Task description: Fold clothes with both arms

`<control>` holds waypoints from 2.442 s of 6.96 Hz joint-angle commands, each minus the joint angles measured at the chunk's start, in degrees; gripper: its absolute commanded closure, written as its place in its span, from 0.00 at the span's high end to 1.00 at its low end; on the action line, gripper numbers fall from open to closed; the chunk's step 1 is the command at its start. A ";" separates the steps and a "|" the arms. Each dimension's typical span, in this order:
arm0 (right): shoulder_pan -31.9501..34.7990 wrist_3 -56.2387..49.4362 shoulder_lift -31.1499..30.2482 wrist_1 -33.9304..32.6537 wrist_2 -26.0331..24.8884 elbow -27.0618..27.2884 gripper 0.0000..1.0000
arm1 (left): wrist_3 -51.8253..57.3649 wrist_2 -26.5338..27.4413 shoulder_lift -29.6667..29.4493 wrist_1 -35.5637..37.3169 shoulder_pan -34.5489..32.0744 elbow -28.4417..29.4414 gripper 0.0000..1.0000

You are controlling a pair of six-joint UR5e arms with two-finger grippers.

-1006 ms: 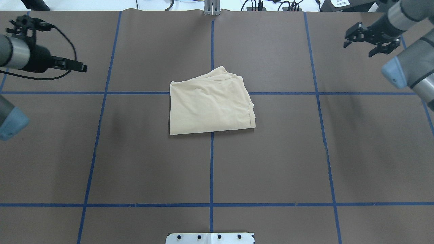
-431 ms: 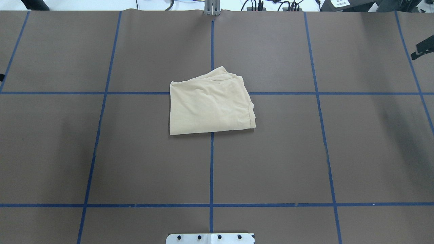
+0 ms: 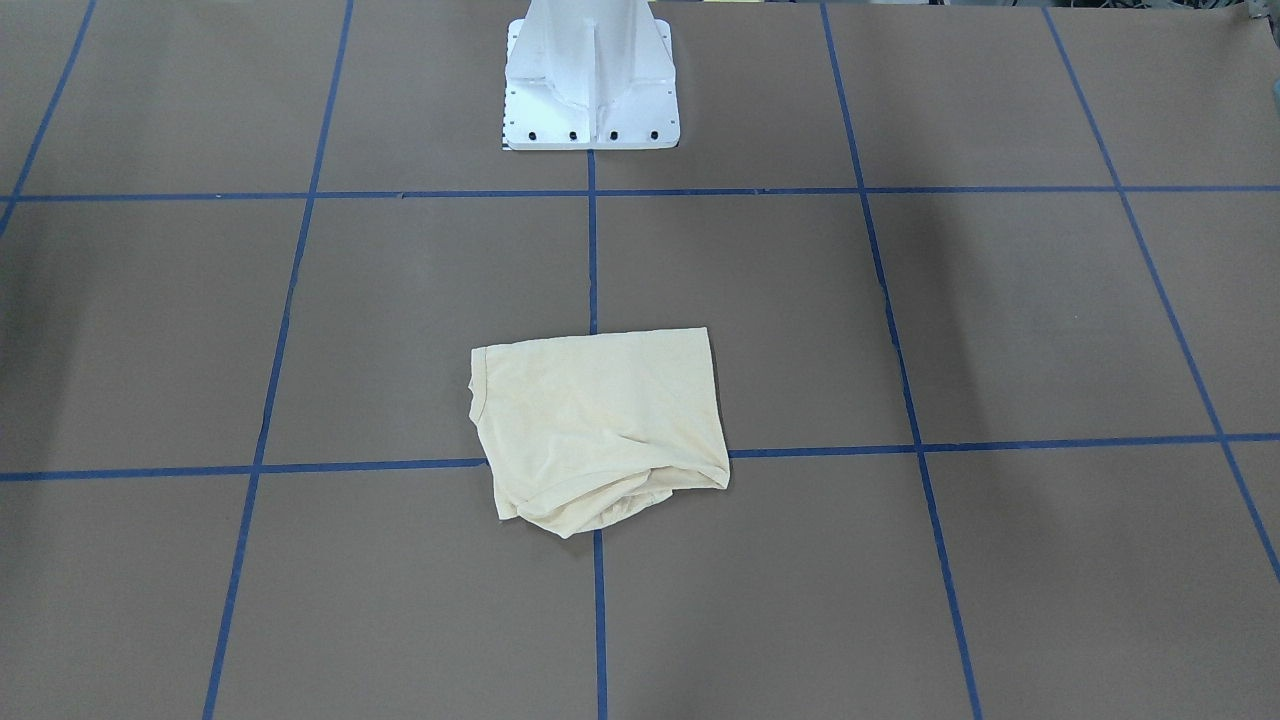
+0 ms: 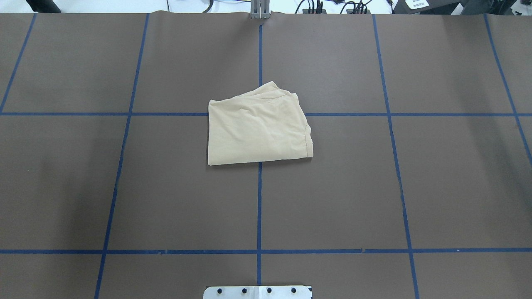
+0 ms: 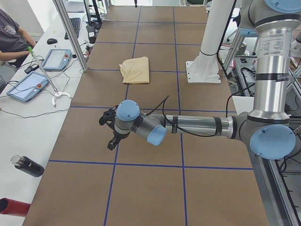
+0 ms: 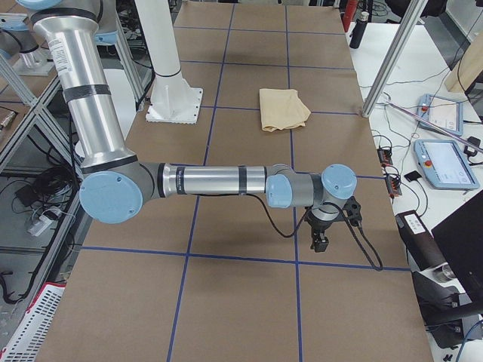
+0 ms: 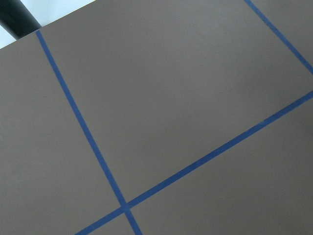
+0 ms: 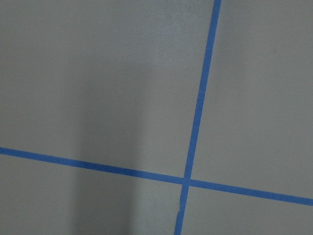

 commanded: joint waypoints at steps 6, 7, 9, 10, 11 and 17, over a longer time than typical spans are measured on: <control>0.21 0.43 -1.38 -0.64 -0.68 0.41 1.00 | -7.36 0.03 1.36 6.08 -1.26 -3.49 1.00; 0.21 0.43 -1.56 -0.64 -0.68 0.33 1.00 | -7.54 -0.05 1.28 6.16 -1.26 -3.85 1.00; 0.21 0.52 -1.82 -0.73 -0.68 0.33 1.00 | -7.63 -0.40 1.37 6.17 -1.26 -3.94 1.00; 0.21 0.43 -1.82 -0.64 -0.76 0.32 1.00 | -7.63 -0.40 1.46 6.08 -1.26 -3.94 1.00; 0.21 0.43 -1.65 -0.64 -0.77 0.41 1.00 | -7.63 -0.05 1.46 6.08 -1.26 -3.94 1.00; 0.21 0.34 -3.23 -0.38 -2.00 0.32 1.00 | -7.54 -0.49 1.28 6.08 -1.17 -4.03 1.00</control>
